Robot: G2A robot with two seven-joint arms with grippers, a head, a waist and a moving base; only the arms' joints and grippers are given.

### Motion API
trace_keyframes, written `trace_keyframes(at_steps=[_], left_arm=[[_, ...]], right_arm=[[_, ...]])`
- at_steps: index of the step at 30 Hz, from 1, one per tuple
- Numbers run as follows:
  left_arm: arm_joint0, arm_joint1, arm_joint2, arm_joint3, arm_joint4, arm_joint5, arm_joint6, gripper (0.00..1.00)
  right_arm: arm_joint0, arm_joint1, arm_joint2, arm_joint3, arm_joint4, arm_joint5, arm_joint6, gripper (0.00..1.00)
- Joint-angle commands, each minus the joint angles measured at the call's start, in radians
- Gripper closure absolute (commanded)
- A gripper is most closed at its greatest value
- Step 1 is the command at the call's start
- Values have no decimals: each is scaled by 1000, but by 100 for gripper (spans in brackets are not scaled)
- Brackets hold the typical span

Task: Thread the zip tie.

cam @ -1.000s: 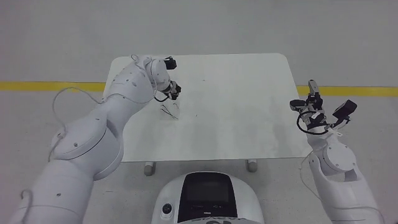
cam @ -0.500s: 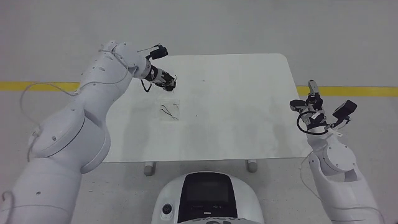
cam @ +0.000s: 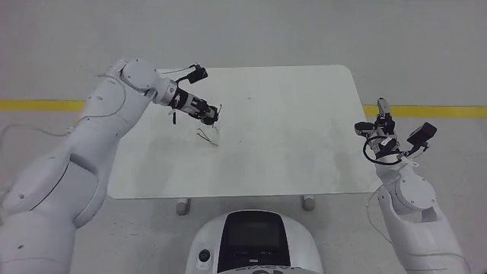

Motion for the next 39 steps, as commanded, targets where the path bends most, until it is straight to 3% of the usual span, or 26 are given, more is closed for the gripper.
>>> trace_keyframes(at_steps=[1, 6, 8, 9, 11, 15, 16, 20, 23, 26, 30, 33, 39], left_arm=[[0, 0, 1, 0, 0, 0, 0, 100], [0, 0, 1, 0, 0, 0, 0, 100], [14, 5, -10, 3, -19, 0, 11, 100], [18, 10, -23, 16, -50, 0, 0, 100], [34, 21, -37, 2, -117, 0, 0, 100], [67, 71, -35, -71, -250, 0, 0, 100], [76, 93, -29, -109, -282, 0, 0, 100], [109, 166, -21, -198, -401, 0, 0, 100], [128, 218, -13, -252, -448, 0, 0, 100], [141, 258, -8, -303, -473, 0, 0, 100], [163, 300, -13, -365, -517, 0, 0, 100], [172, 320, -18, -405, -544, 0, 0, 100], [172, 320, -18, -405, -544, 0, 0, 100]], right_arm=[[0, 0, 0, 0, 0, 0, 0, 0], [0, 0, 0, 0, 0, 0, 0, 0], [0, 0, 0, 0, 0, 0, 0, 0], [0, 0, 0, 0, 0, 0, 0, 0], [0, 0, 0, 0, 0, 0, 0, 0], [0, 0, 0, 0, 0, 0, 0, 0], [0, 0, 0, 0, 0, 0, 0, 0], [0, 0, 0, 0, 0, 0, 0, 0], [0, 0, 0, 0, 0, 0, 0, 0], [0, 0, 0, 0, 0, 0, 0, 0], [0, 0, 0, 0, 0, 0, 0, 0], [0, 0, 0, 0, 0, 0, 0, 0], [0, 0, 0, 0, 0, 0, 0, 0]])
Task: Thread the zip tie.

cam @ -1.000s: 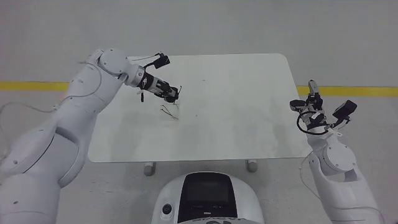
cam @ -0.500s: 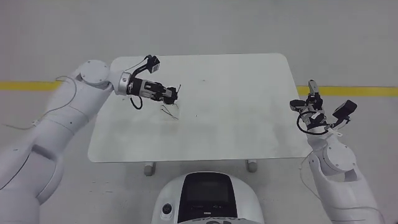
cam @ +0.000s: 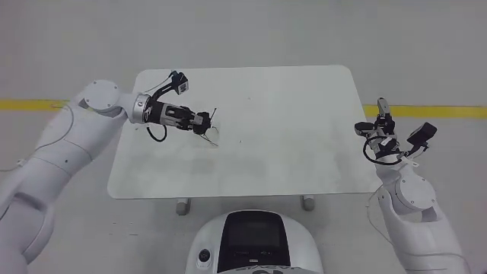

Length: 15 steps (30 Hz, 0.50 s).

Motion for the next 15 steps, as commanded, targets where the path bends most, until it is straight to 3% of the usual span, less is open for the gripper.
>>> trace_keyframes(at_steps=[1, 5, 8, 15], left_arm=[[0, 0, 0, 0, 0, 0, 0, 100], [12, 0, 3, 8, 41, 12, 40, 100], [22, -2, -6, 35, 10, 0, 0, 100], [44, 5, -6, 10, -20, 0, 0, 100]], right_arm=[[0, 0, 0, 0, 0, 0, 0, 0], [0, 0, 0, 0, 0, 0, 0, 0], [0, 0, 0, 0, 0, 0, 0, 0], [32, -12, -45, -68, 89, 25, 19, 0]])
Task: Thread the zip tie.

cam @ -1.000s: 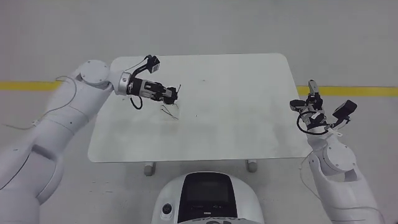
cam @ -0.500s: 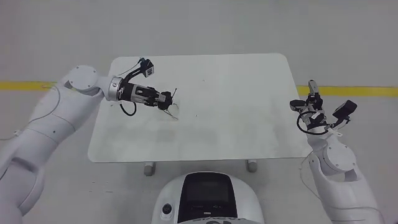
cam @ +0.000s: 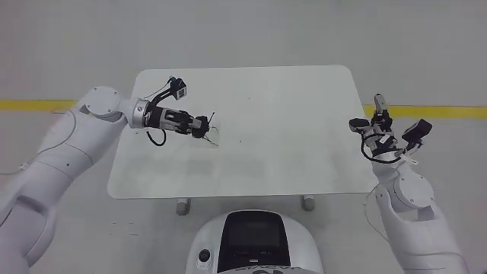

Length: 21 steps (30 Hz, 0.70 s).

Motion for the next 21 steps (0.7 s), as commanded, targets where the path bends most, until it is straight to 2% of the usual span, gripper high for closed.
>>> trace_keyframes(at_steps=[1, 8, 10, 17, 18, 21], left_arm=[[4, 5, 2, -12, 0, 0, 0, 100], [14, 21, 6, -34, -22, 0, 0, 100], [14, 23, 3, -40, -20, 0, 0, 100], [14, 23, 3, -40, -20, 0, 0, 100], [21, 22, 5, -46, -21, 4, 8, 100], [37, 19, 0, -115, -18, 0, 0, 100]], right_arm=[[17, -4, -21, -24, 18, 16, 7, 0], [108, -14, -87, -41, 46, 90, 32, 0], [135, -15, -105, -31, 20, 107, 55, 0], [135, -15, -105, -31, 20, 107, 55, 0], [135, -15, -105, -31, 20, 107, 55, 0], [144, -16, -110, -25, 81, 125, 120, 0]])
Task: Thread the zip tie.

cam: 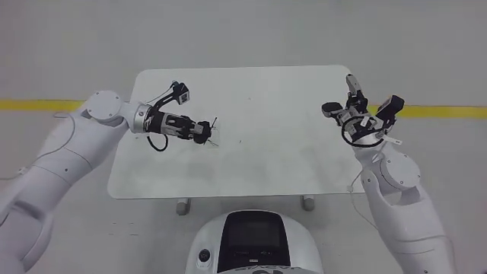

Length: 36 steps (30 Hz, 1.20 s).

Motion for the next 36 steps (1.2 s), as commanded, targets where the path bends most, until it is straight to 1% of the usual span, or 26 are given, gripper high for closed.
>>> trace_keyframes(at_steps=[1, 2, 3, 4, 5, 8, 12, 14, 15, 16, 36], left_arm=[[8, -2, -3, -54, 13, 0, -2, 100], [16, -3, -5, -68, 7, 0, -2, 100], [23, -3, -8, -72, -2, 0, -2, 100], [23, -4, -11, -89, 1, 0, -2, 100], [26, -5, -14, -104, 0, 0, -2, 100], [40, -2, -28, -130, -8, 0, -2, 100], [70, 4, -59, -138, -47, 0, -2, 100], [81, 8, -71, -134, -49, 0, -2, 100], [86, 9, -76, -125, -59, 0, -2, 100], [86, 10, -80, -125, -53, 0, -2, 100], [86, 10, -80, -125, -53, 0, -2, 100]], right_arm=[[15, 1, -5, 8, 45, 18, 85, 0], [26, 2, -7, 22, 58, 32, 127, 0], [42, 3, -9, 40, 69, 49, 170, 0], [56, 4, -14, 54, 81, 65, 210, 0], [70, 5, -17, 69, 85, 79, 244, 0], [109, 8, -33, 109, 73, 113, 346, 0], [154, 10, -66, 150, 71, 141, 450, 0], [182, 8, -97, 175, 60, 142, 482, 0], [195, 7, -115, 184, 53, 138, 496, 0], [210, 4, -133, 200, 63, 133, 513, 0], [214, 3, -138, 204, 65, 132, 515, 0]])
